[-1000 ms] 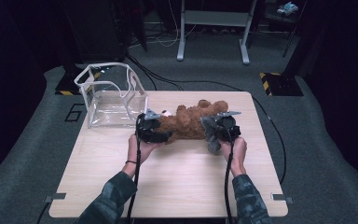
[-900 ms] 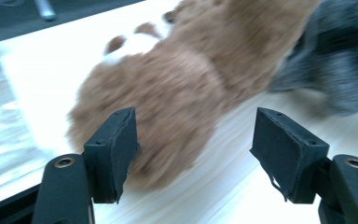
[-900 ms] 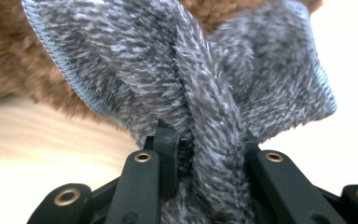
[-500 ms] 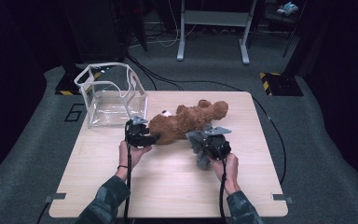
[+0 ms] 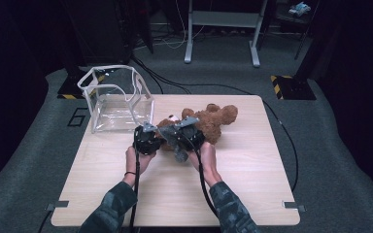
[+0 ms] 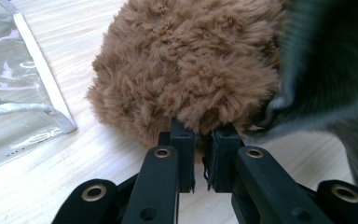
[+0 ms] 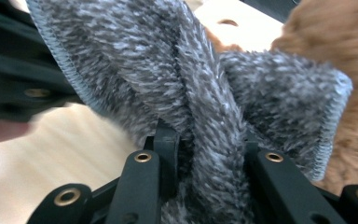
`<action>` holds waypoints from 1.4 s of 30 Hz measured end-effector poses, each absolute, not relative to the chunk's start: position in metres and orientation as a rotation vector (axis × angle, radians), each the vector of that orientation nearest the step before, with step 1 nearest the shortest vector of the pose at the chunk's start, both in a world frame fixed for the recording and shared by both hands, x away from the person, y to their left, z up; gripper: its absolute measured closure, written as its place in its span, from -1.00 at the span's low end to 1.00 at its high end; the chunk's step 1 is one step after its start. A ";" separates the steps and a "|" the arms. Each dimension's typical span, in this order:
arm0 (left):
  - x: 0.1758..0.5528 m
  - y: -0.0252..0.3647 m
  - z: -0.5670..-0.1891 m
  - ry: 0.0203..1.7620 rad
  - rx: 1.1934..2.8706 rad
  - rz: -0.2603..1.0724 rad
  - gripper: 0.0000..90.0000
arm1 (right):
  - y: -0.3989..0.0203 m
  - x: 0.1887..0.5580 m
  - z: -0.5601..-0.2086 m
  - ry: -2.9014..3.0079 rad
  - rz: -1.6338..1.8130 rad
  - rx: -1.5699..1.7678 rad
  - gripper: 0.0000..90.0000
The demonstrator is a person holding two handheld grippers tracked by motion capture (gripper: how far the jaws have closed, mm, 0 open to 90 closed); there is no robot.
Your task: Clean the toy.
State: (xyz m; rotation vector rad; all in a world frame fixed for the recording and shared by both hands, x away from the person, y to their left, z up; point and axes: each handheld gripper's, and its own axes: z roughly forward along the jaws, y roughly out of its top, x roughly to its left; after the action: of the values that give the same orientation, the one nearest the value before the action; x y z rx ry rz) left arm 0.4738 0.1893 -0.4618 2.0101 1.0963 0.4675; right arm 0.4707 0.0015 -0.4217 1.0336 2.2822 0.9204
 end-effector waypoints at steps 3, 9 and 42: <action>0.473 0.190 -0.462 1.096 2.006 0.468 0.86 | -0.013 0.478 -0.421 2.237 0.896 1.114 0.58; 0.473 0.191 -0.461 1.077 2.011 0.466 0.86 | -0.049 0.485 -0.416 2.118 0.866 1.257 0.58; 0.480 0.187 -0.451 1.041 2.019 0.497 0.76 | -0.038 0.462 -0.422 2.204 0.982 1.181 0.58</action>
State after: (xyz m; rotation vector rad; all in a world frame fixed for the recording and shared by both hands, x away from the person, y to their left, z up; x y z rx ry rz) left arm 0.4796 0.1869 -0.4510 2.0194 1.0415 0.4974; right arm 0.4625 -0.0381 -0.4216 1.1815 2.2039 0.9821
